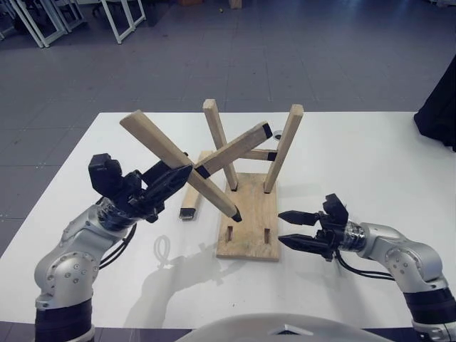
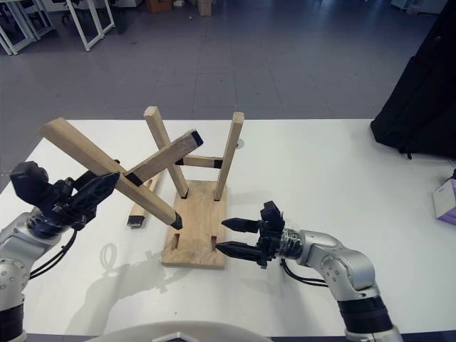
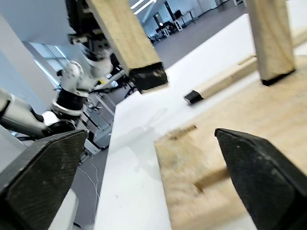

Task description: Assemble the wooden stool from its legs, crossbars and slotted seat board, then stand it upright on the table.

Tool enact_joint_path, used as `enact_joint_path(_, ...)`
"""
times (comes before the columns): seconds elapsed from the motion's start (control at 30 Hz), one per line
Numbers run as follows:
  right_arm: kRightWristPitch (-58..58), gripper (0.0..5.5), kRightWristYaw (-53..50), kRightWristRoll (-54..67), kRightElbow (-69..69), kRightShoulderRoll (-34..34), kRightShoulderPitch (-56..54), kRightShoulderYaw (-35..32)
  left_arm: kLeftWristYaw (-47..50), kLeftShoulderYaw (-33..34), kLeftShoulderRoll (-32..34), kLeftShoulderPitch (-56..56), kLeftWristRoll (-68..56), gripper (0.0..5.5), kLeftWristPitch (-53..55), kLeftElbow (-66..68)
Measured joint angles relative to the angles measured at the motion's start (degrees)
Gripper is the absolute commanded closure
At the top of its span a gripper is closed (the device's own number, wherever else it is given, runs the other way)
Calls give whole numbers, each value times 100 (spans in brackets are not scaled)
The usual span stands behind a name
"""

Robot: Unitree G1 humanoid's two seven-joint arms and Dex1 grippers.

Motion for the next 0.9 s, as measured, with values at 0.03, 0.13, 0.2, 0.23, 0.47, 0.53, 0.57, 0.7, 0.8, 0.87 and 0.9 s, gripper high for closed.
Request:
enact_joint_path(0.03, -71, 0, 28, -91, 80, -50, -5, -5, -127, -77, 84, -25, 208, 345, -10, 80)
enact_joint_path(0.13, -192, 0, 74, -310, 263, -74, -154, 16, -523, -648, 220, -135, 932, 345, -26, 329)
enact_joint_path(0.2, -276, 0, 73, -408, 271, -35, -189, 50, -789, -958, 241, -256, 1348, 345, -94, 718)
enact_joint_path(0.23, -284, 0, 70, -423, 277, -10, -186, 68, -922, -1017, 253, -384, 1451, 345, -178, 878)
enact_joint_path(0.47, -119, 0, -6, 37, 73, 273, -58, -98, -1554, -1375, 456, -965, 1778, 345, -456, 1484)
enact_joint_path(0.53, -101, 0, -134, 35, 74, 373, -152, -98, -1722, -1405, 666, -1046, 1961, 345, -468, 1575)
enact_joint_path(0.57, -104, 0, -186, 15, 76, 397, -191, -74, -1814, -1423, 740, -1107, 2013, 345, -502, 1644)
enact_joint_path(0.7, -82, 0, -415, 13, 147, 574, -201, -66, -2101, -1745, 782, -1568, 2354, 345, -713, 1931)
enact_joint_path(0.8, -64, 0, -503, 45, 144, 687, -100, -88, -2277, -2082, 922, -1744, 2732, 345, -923, 2079)
enact_joint_path(0.87, -52, 0, -507, 76, 138, 696, -30, -134, -2371, -2261, 1015, -1809, 2947, 346, -1271, 2079)
enact_joint_path(0.9, -45, 0, -499, 171, 136, 697, 17, -171, -2384, -2321, 1057, -1840, 3004, 346, -1372, 2052)
